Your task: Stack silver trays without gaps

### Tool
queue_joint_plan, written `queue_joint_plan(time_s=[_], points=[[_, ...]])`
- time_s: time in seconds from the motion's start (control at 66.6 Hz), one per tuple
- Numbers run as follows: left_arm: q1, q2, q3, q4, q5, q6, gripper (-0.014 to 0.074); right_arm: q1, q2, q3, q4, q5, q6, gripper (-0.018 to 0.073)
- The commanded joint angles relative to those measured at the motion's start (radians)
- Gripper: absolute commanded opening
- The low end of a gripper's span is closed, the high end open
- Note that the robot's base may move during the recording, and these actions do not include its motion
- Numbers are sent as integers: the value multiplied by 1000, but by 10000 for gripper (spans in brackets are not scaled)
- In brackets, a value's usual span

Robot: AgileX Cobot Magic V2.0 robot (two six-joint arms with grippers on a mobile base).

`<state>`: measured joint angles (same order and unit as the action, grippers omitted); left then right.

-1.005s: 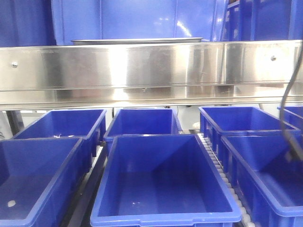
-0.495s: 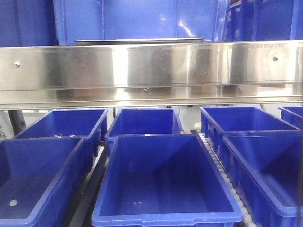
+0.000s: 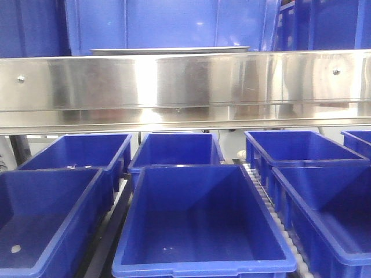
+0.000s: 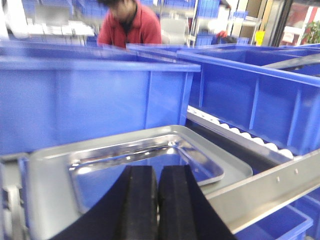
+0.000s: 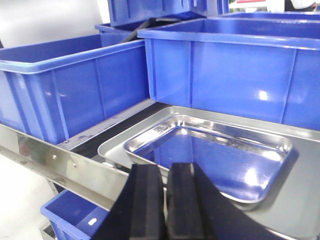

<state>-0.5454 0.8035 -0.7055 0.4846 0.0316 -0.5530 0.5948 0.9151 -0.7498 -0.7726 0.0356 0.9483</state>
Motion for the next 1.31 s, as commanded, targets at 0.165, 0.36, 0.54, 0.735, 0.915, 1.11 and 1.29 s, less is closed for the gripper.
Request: queue_joint_plan(time_s=[0.165,0.36,0.54,0.735,0.915,1.11,1.29], points=[[-7,-219,143,16,111,1,1,2,-93,69,-15,-9,-11,-13],[-7,-385,231,18,117,1,1,2,-164,130,-15,-36,-11,-13],[-7,-506,254,17,154,1,1,2,-254,161,-15,-44,-11,-13],[-7,-570,254,19,164,1,1,2,-300,165,-15,-72,-9,-15],[-7,-577,254,19,164,1,1,2,-303,165,-15,-98,-9,-15],[-7,-577,254,19,164,1,1,2,-303,165,-15,-98,-9,-15],[-7,-577,254,19,164,1,1,2,-303,165,-15,-98,-9,-15]])
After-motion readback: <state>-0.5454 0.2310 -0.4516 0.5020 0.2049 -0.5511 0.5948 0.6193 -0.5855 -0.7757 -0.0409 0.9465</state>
